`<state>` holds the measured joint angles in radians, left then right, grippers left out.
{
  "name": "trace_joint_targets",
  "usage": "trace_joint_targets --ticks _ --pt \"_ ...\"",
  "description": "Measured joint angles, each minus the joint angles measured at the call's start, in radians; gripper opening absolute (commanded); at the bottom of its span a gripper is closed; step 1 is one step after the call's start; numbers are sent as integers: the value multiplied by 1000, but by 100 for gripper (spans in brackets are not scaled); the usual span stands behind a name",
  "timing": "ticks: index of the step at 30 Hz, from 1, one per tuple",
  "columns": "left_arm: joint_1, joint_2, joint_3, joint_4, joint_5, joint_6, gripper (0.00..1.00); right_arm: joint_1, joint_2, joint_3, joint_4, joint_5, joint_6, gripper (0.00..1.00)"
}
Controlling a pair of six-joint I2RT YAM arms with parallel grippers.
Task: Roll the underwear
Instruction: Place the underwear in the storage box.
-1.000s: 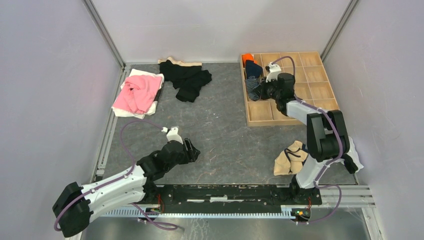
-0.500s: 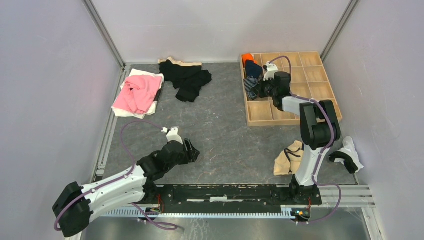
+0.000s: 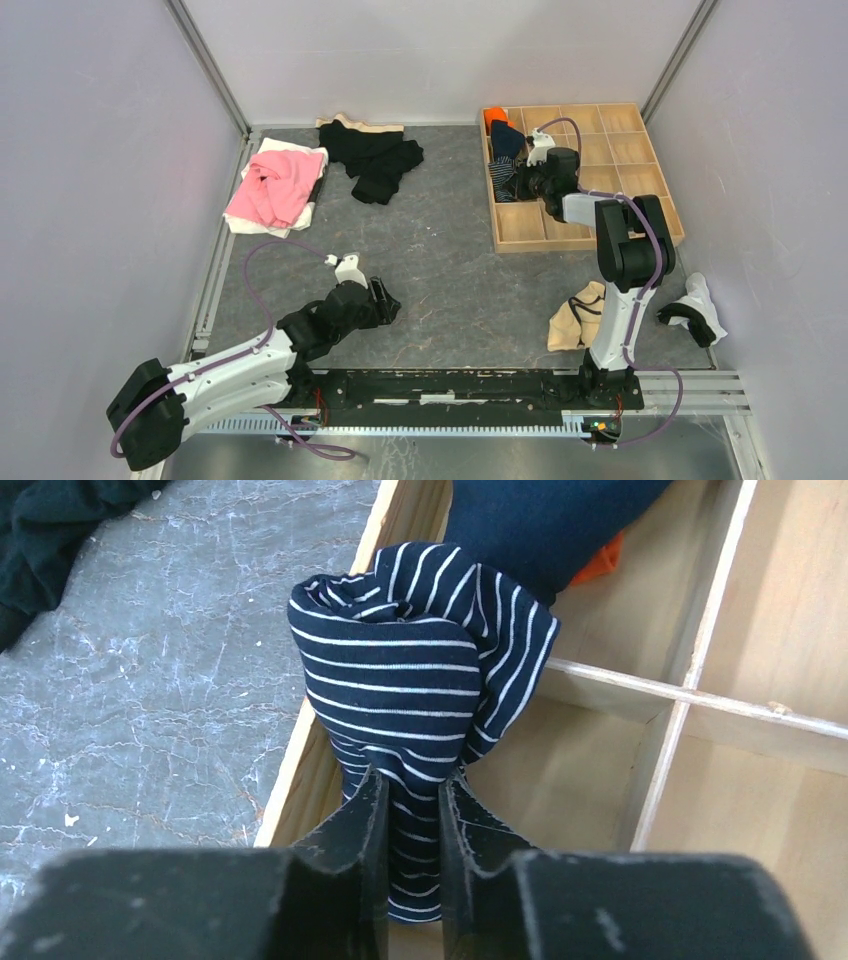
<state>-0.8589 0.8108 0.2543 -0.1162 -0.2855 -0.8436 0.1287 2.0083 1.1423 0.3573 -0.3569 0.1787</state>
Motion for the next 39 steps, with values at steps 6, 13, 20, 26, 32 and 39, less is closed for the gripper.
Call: trace_joint_targets --ticks 6,13,20,26,32,39 --pt "0 0 -9 6 1 0 66 0 3 14 -35 -2 -4 36" --pt "0 -8 -11 6 4 0 66 0 0 17 -56 -3 -5 47" --pt "0 -31 -12 4 3 0 66 0 -63 17 -121 -1 -9 60" --pt "0 -41 -11 -11 -1 0 67 0 -155 21 -163 16 -23 65" --pt "0 -42 5 -45 -6 0 67 0 -277 6 -214 88 -30 66" --pt "10 -42 136 -140 -61 32 69 0 -585 -123 -257 146 14 66"
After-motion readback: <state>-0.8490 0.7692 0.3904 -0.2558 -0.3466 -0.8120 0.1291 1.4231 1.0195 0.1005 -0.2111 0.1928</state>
